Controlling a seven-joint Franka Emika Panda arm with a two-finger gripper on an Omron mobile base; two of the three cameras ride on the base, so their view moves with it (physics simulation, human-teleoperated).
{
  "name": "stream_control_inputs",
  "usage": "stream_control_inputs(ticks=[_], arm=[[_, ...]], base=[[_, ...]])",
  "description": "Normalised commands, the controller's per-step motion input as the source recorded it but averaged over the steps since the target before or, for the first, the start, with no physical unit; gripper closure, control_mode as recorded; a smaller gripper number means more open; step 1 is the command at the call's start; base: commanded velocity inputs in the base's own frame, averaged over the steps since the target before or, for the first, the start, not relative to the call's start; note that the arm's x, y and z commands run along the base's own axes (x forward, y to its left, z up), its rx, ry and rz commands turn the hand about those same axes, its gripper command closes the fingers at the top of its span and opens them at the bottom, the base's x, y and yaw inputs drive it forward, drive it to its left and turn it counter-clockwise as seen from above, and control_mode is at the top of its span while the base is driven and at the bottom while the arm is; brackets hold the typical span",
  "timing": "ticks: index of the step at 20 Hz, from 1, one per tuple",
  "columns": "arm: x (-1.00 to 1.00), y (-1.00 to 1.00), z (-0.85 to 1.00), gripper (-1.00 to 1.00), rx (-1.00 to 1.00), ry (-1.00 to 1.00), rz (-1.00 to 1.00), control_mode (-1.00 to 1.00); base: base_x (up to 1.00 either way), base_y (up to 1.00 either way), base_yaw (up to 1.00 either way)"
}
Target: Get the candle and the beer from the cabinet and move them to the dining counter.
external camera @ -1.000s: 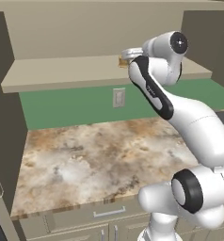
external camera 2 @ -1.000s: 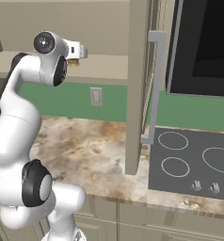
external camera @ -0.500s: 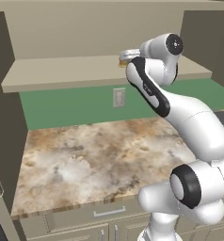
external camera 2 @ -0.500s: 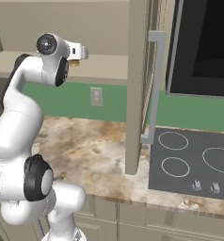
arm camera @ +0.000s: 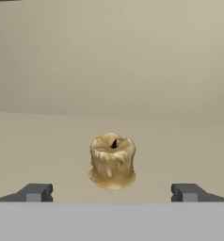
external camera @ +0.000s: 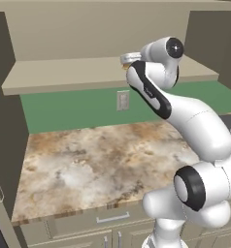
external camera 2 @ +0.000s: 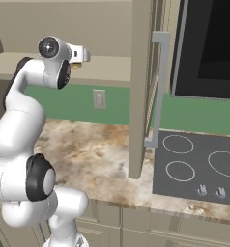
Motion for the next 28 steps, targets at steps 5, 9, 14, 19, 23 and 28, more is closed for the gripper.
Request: stream_control_inputs(ticks=[5,9,14,19,23,28], arm=[[0.21,0.0,-0.02,-1.0,0.0,0.0,0.0,-1.0],[0.24,0.0,0.0,-1.0,0.0,0.0,0.0,-1.0],[0.23,0.0,-0.03,-1.0,0.0,0.0,0.0,-1.0],[0.16,0.0,-0.02,-1.0,0.0,0.0,0.0,-1.0],[0.17,0.03,-0.06,-1.0,0.0,0.0,0.0,-1.0],[0.16,0.06,-0.02,-1.0,0.0,0.0,0.0,-1.0]], base=[[0.0,0.0,0.0],[0.0,0.0,0.0],[0.0,0.0,0.0],[0.0,0.0,0.0],[0.0,0.0,0.0],[0.0,0.0,0.0]])
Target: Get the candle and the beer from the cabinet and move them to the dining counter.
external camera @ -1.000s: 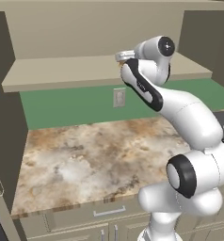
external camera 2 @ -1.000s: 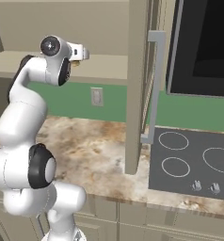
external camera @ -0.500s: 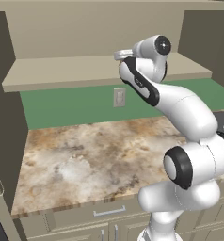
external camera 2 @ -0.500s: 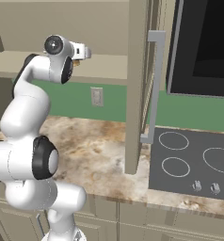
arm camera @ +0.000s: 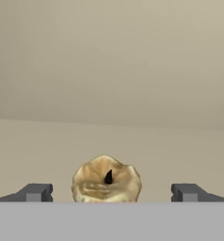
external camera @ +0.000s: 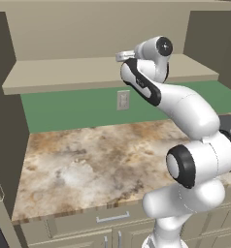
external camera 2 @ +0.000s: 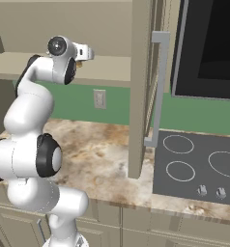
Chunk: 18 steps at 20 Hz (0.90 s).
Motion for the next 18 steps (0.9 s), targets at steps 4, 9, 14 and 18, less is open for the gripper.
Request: stream_control_inputs(ticks=[4,9,14,18], arm=[[0.08,0.04,-0.05,-1.0,0.0,0.0,0.0,-1.0],[0.08,0.0,-0.05,-1.0,0.0,0.0,0.0,-1.0],[0.03,0.0,-0.11,-1.0,0.0,0.0,0.0,-1.0],[0.04,0.0,-0.11,-1.0,0.0,0.01,0.0,-1.0]], base=[[0.0,0.0,0.0],[0.0,0.0,0.0],[0.0,0.0,0.0],[0.0,0.0,0.0]])
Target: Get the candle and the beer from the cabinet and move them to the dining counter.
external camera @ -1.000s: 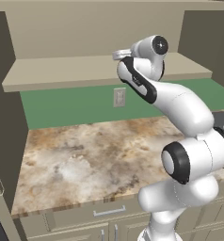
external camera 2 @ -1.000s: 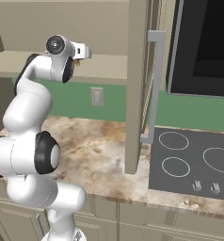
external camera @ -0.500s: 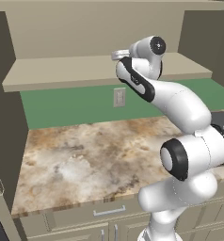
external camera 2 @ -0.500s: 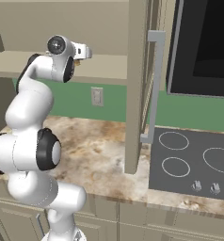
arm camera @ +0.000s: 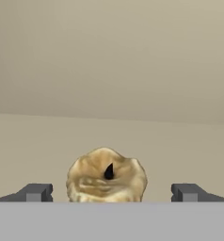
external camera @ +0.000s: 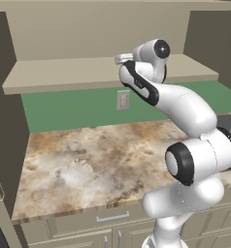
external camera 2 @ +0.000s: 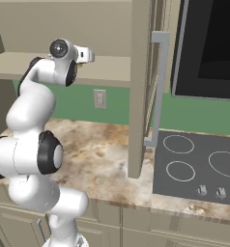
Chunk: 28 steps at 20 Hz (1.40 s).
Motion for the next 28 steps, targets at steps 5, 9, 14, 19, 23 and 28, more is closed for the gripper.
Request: stream_control_inputs(ticks=[5,9,14,19,23,28], arm=[[0.06,0.01,-0.06,-1.0,0.0,0.02,0.0,-1.0],[0.08,0.0,-0.03,-1.0,0.0,0.01,0.0,-1.0],[0.07,0.0,-0.01,-1.0,0.0,0.02,0.0,-1.0],[0.04,0.01,-0.01,-1.0,0.0,0.01,0.0,-1.0],[0.0,0.03,0.0,1.0,0.0,0.0,0.0,-1.0],[0.0,0.0,0.0,1.0,0.0,0.0,0.0,-1.0]], base=[[0.0,0.0,0.0],[0.0,0.0,0.0],[0.0,0.0,0.0],[0.0,0.0,0.0],[0.0,0.0,0.0],[0.0,0.0,0.0]])
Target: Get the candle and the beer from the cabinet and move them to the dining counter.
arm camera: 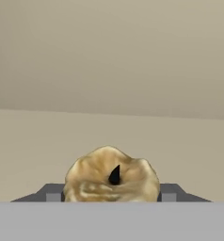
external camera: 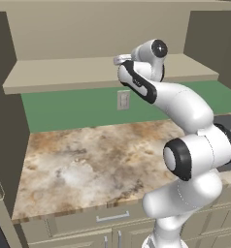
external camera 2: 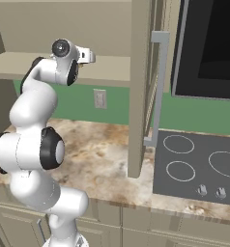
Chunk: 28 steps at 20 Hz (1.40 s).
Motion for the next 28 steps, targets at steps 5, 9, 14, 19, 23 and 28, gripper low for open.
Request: stream_control_inputs(ticks=[5,9,14,19,23,28], arm=[[0.0,0.0,0.0,1.0,0.0,0.0,0.0,-1.0],[0.0,0.0,0.0,1.0,0.0,0.0,0.0,-1.0],[-0.01,0.0,0.05,1.0,0.0,0.0,0.0,-1.0],[-0.07,0.0,0.04,1.0,0.0,0.0,0.0,-1.0],[-0.03,0.0,0.0,1.0,0.0,0.0,0.0,-1.0],[-0.08,-0.03,0.0,1.0,0.0,0.0,0.0,-1.0]], base=[[0.0,0.0,0.0],[0.0,0.0,0.0],[0.0,0.0,0.0],[0.0,0.0,0.0],[0.0,0.0,0.0],[0.0,0.0,0.0]])
